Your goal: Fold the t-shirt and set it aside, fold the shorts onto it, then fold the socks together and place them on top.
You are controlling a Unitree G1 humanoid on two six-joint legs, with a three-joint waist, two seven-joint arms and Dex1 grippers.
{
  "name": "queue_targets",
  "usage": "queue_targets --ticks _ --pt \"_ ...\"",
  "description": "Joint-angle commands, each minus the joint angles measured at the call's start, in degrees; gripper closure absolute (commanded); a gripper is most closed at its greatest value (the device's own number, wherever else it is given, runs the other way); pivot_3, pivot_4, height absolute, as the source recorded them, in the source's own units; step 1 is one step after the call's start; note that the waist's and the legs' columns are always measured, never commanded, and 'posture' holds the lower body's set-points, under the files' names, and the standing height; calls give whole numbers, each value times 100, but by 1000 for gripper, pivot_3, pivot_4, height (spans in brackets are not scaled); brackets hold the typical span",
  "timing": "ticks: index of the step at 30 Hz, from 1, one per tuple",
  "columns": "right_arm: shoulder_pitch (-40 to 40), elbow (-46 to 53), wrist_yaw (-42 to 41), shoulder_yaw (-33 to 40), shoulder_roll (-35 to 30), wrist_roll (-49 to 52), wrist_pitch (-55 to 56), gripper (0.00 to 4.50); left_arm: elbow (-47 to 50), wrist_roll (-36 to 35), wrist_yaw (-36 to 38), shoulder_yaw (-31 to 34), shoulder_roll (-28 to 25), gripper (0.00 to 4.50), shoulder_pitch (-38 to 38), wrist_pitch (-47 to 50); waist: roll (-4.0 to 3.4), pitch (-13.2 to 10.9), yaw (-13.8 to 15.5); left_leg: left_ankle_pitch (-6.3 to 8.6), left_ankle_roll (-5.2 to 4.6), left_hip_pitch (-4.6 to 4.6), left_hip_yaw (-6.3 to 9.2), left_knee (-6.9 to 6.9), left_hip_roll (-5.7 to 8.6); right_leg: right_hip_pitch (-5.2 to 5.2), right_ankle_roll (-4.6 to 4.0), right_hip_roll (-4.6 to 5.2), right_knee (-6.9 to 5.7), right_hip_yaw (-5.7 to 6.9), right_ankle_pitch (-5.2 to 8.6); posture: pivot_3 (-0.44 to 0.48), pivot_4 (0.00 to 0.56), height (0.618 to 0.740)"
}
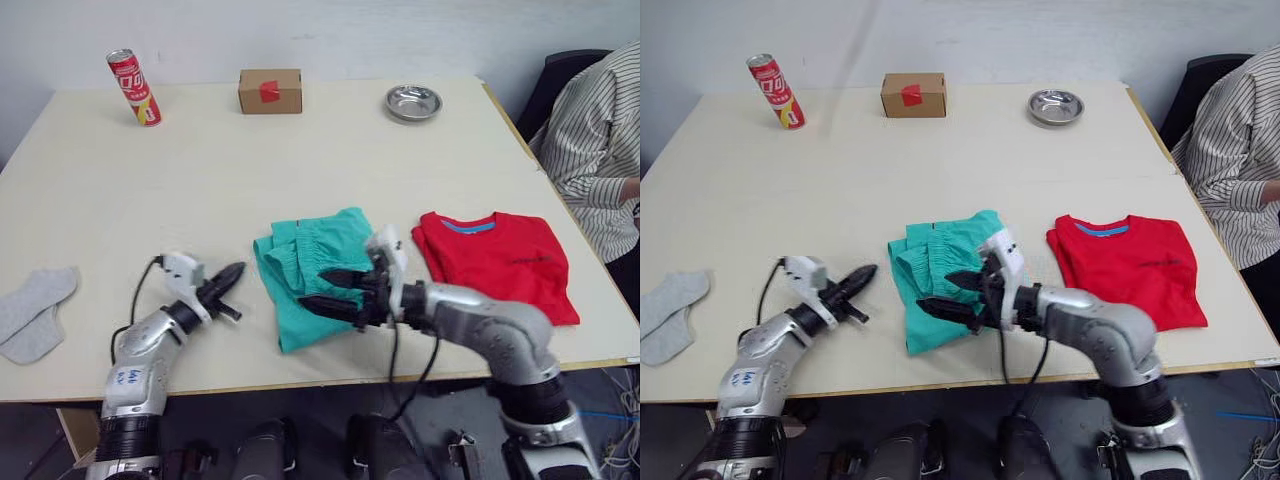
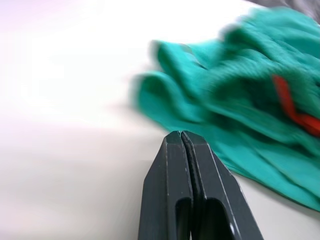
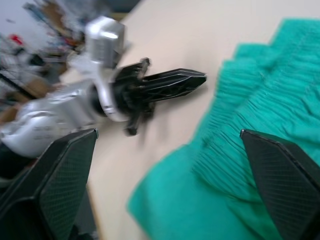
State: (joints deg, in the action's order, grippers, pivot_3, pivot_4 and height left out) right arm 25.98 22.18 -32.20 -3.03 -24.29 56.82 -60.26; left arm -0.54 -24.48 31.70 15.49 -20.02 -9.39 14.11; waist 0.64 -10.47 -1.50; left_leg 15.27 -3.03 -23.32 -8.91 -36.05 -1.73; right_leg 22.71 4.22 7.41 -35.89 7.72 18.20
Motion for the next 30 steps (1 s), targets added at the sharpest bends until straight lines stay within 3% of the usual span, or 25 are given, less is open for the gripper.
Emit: queue_targets --ticks 1,6,13,19,22,28,30 --pt "284 -337 -686 500 -272 108 353 470 565 -635 363 197 -239 4500 -374 210 4 -3 9 0 1 0 1 1 0 -2 0 0 2 3 0 0 150 740" --pt "906 -1852 -1604 160 -317 -1537 2395 2063 588 -275 1149 -913 -654 4500 -1153 540 15 -9 66 4 26 -1 -6 -10 14 -10 11 3 7 4 -8 0 150 740" --pt "2006 -4808 -2329 -473 337 -3552 5516 4486 -623 674 1339 -2038 -232 4500 -2106 23 19 -11 -30 -28 25 -2 -49 -5 11 -5 26 -18 1 -14 -16 0 150 740" --pt "2480 -6620 -2998 -828 888 -4415 7022 4486 -965 1370 1202 -2539 -164 4500 -1728 -213 18 -12 -67 -32 30 0 -59 -3 -8 -1 27 -42 6 -29 -14 0 150 740" --pt "2629 -7436 -3007 -815 975 -4756 7577 4486 -770 1362 1063 -2466 -168 4500 -1425 14 17 -12 -59 -32 30 4 -58 -14 -8 -6 27 -33 -3 -32 -14 0 150 740" --pt "3140 -8695 -1684 -130 937 -4871 7968 4486 -217 1299 916 -2334 -234 4500 -847 356 16 -12 -67 -37 31 19 -44 -21 7 -10 17 -2 -12 -31 -21 0 150 740" --pt "3203 -8781 -1654 109 903 -4778 8013 4486 -89 1299 897 -2303 -251 4500 -724 412 16 -12 -62 -39 61 22 -32 -15 5 -10 8 -2 -13 -26 -26 0 150 740"
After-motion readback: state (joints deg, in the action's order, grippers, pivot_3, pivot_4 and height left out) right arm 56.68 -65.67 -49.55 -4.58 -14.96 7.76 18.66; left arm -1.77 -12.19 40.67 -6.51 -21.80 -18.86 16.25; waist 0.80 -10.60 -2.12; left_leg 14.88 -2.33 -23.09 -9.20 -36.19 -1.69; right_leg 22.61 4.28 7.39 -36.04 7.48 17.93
